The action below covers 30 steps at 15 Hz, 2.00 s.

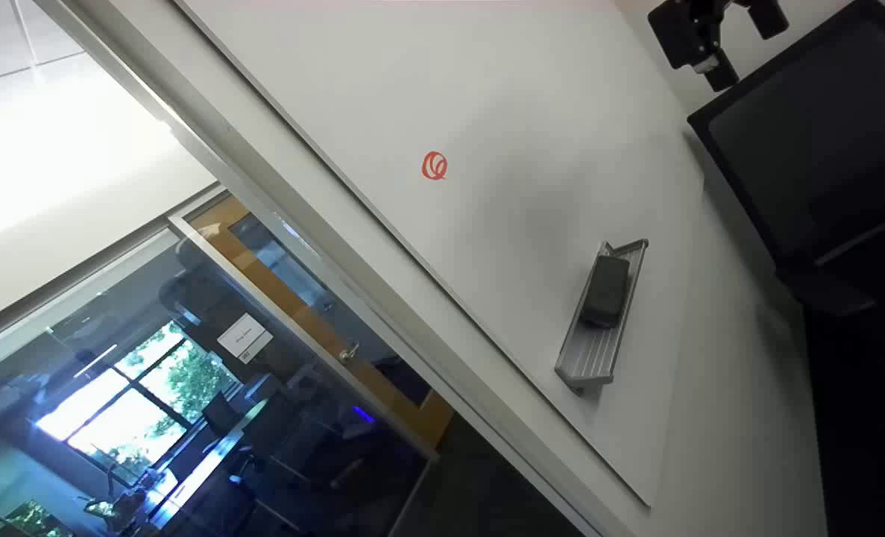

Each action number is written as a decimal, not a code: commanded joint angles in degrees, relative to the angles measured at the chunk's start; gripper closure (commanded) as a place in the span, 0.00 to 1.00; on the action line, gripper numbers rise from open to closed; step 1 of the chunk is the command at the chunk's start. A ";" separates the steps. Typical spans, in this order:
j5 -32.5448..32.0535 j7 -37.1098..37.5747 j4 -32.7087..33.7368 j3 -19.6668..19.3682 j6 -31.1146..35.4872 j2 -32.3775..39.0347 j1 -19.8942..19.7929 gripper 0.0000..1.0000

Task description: Use the duster to erase the board

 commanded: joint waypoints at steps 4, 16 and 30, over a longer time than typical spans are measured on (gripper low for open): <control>-0.03 0.05 0.11 -0.04 -0.14 0.02 0.06 0.00; 4.98 16.64 0.24 4.10 7.32 5.26 -1.05 0.00; 7.13 41.18 -2.32 9.47 31.25 16.10 -0.13 0.00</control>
